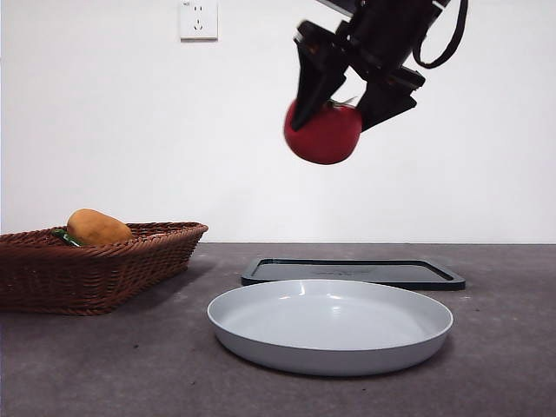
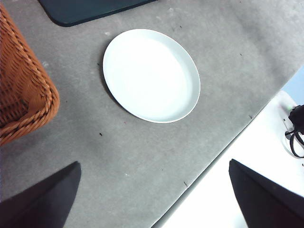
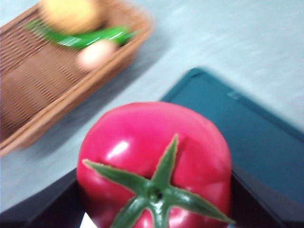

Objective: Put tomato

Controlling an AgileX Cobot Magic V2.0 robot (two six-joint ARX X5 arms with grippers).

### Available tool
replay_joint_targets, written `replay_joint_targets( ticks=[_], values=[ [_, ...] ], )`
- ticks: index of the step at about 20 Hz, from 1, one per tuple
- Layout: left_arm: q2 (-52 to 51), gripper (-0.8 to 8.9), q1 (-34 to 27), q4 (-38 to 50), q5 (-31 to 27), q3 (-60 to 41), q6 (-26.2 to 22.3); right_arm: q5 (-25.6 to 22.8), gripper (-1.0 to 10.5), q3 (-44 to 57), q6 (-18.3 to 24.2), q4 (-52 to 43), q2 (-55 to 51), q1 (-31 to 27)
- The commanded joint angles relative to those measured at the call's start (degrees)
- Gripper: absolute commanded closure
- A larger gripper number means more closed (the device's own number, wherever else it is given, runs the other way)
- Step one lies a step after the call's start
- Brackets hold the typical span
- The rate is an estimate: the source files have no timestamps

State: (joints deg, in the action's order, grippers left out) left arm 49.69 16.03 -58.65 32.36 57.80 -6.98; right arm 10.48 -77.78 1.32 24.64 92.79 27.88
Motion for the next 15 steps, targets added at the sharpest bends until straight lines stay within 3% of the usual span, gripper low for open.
replay_joint_targets(
  ticks=[1,7,15],
  values=[
    [0.31,3.17,0.22,0.33,0.28,1.07,-0.94,-0.04,7.4,-5.09,0.92,-0.24,6.14,-1.77],
    [0.31,3.17,0.22,-0.42,0.28,1.07,-0.90,-0.07,7.4,-13.51,1.49,-0.83,20.44,-6.27],
    [0.31,3.17,0.22,-0.50,0.31,1.07,-0.90,-1.53,7.4,-13.86,2.14,-4.98,28.44,-7.93]
  ],
)
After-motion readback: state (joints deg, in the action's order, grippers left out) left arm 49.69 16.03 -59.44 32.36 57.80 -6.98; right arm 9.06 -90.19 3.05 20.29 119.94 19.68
